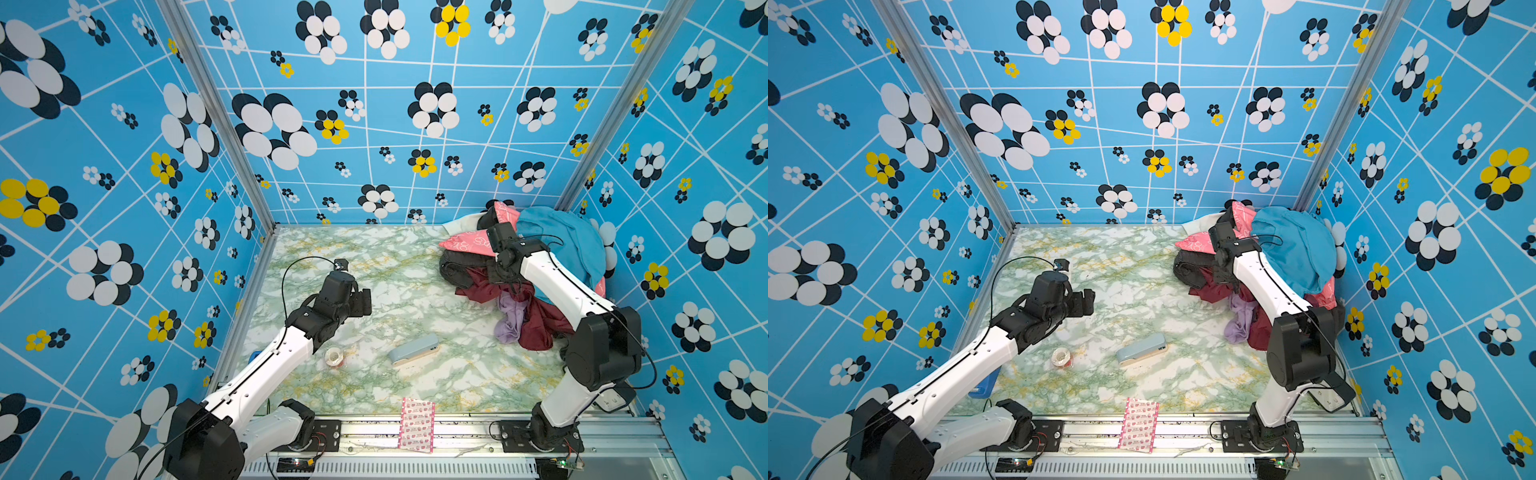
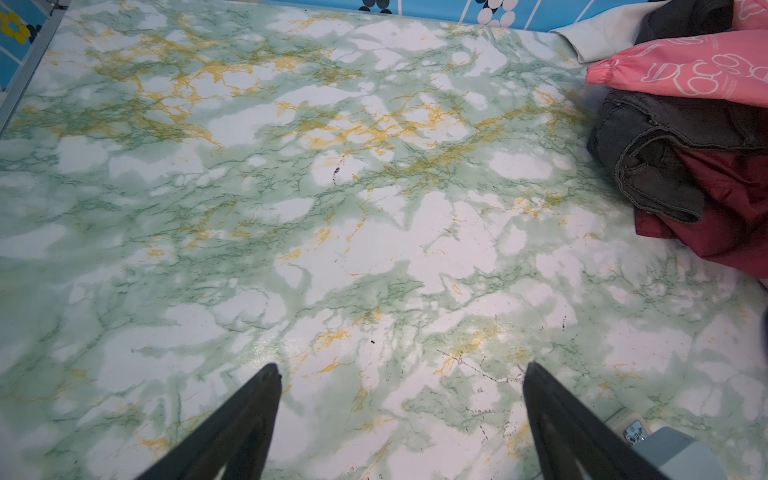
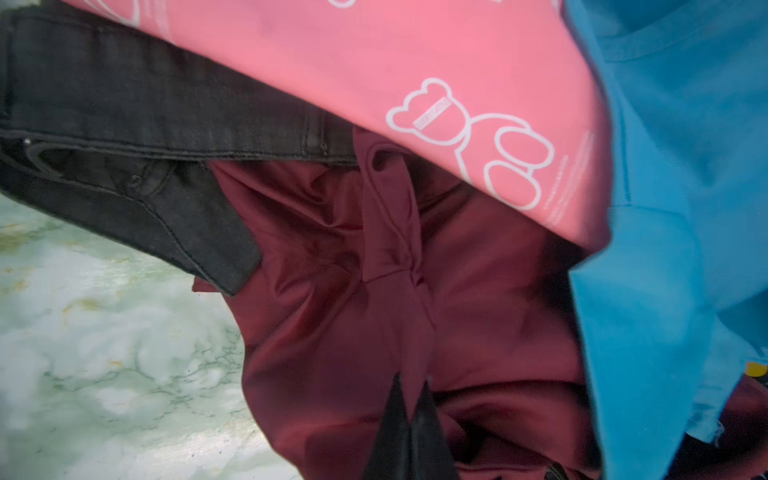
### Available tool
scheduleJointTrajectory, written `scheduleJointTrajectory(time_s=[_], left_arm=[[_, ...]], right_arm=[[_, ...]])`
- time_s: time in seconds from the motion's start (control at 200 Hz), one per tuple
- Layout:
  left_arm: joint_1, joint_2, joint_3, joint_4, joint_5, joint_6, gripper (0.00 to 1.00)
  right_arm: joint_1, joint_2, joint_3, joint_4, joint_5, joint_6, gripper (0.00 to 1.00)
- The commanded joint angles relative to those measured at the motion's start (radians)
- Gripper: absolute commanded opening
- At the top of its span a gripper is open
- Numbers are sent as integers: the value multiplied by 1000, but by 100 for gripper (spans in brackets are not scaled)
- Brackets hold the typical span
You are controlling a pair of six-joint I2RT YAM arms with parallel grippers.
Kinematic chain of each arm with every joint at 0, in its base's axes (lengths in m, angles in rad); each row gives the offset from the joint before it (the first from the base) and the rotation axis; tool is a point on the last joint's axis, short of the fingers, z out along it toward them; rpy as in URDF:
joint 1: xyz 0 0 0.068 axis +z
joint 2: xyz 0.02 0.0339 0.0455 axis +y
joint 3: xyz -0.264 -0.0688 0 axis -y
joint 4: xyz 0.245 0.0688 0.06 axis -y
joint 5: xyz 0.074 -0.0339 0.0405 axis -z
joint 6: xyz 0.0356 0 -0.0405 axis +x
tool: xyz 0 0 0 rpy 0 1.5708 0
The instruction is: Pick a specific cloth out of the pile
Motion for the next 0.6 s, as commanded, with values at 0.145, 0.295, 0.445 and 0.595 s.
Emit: scheduleJointTrajectory(time_s=[0.145,0.295,0.445,0.595], left_arm=[[-9,2,27,-18,0,-8,92],[-11,-1,24,-18,-1,-11,92],[-13,-2,24,-13,-1,-17,92],[-15,-2,25,-14,-2,-21,92]], right_arm=[[1,-205,-30,104,38,40,0],[1,-278,-45,155,63,49,0],[0,-349,-93,236,116,60,0],[-1,-410,-145,324,142,67,0]])
